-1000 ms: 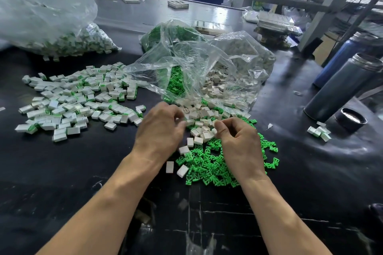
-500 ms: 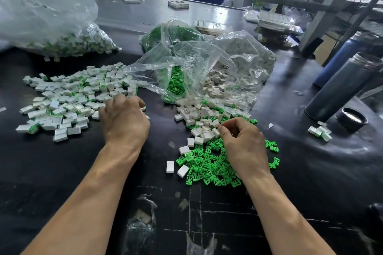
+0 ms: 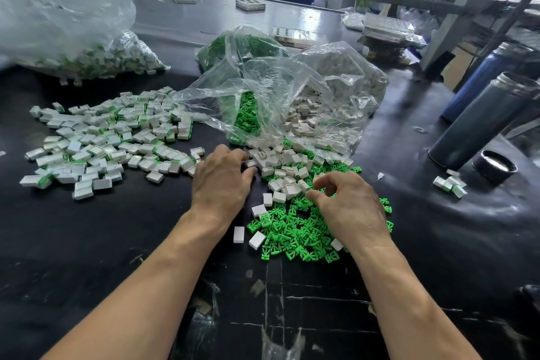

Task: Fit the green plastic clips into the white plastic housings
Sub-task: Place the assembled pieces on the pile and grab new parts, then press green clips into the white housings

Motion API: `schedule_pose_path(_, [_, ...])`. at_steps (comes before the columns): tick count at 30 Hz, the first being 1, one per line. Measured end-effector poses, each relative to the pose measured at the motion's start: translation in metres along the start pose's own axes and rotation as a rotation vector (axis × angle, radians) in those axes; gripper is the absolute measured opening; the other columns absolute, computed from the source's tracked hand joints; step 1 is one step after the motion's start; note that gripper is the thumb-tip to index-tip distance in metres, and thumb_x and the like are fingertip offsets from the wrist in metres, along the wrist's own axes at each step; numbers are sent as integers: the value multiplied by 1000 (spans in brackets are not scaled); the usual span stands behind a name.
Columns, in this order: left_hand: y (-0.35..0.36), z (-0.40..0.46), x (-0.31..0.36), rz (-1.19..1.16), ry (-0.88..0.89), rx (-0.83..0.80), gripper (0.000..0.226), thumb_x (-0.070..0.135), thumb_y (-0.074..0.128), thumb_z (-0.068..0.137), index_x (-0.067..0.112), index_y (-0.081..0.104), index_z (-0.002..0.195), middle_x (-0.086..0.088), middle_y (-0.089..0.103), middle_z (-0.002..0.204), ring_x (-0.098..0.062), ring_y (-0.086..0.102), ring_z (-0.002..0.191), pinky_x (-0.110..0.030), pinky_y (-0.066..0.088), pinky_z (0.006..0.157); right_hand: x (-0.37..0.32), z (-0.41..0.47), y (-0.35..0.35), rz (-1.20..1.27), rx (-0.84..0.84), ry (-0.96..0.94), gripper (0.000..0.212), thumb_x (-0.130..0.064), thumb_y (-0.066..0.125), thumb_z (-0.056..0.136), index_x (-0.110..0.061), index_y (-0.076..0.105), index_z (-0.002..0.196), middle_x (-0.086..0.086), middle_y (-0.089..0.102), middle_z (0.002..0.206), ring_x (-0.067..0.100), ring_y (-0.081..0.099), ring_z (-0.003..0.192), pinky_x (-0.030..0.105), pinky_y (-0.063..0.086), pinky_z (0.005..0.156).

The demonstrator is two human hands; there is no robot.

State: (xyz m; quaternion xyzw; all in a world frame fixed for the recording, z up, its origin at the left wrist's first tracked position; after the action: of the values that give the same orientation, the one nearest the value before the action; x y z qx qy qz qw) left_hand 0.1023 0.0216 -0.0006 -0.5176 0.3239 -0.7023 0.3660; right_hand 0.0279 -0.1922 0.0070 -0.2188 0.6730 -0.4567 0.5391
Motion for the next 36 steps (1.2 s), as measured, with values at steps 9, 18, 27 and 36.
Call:
schedule_pose_path(9, [-14,-3,2,-108,-26,125,19,31,68,97,16,71,109,0,71,104,-21,67,96,-41,53,93,-4,-3,-2,-50,2,-25,13,-41,74,93,-36,70,104,-8,61,114,18,61,107,36,49,95])
schedule_pose_path(18, [-12,-12,13,-642,-96,22,15,10,73,92,23,69,99,8,70,86,-1,66,70,-15,52,55,-7,-1,-1,-78,76,-68,7,-34,68,97,-30,71,92,-6,63,105,18,61,97,31,45,83])
schedule_pose_path(27, [3,-21,26,-1034,-161,-153,11,12,76,91,19,74,100,-1,78,89,-10,72,79,-25,59,71,-10,-3,-9,484,227,-155,7,-28,68,97,-25,71,92,-10,73,80,3,67,74,18,52,69])
schedule_pose_path(36, [2,-24,36,-1098,-123,-210,8,10,76,89,15,73,94,-6,78,88,-16,73,77,-22,57,66,-17,-4,4,930,47,-163,10,-14,66,101,-19,75,101,12,75,84,18,59,59,31,49,49])
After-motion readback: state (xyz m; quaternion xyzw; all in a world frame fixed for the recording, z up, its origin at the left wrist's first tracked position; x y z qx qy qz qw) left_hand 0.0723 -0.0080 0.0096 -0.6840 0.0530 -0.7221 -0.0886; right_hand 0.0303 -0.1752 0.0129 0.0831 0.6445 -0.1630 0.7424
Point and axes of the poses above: each hand's wrist, its own z-axis towards the middle knuckle, its own y-axis out of the palm, x = y × z, the point moved 7 cm from there along z, towards the middle knuckle
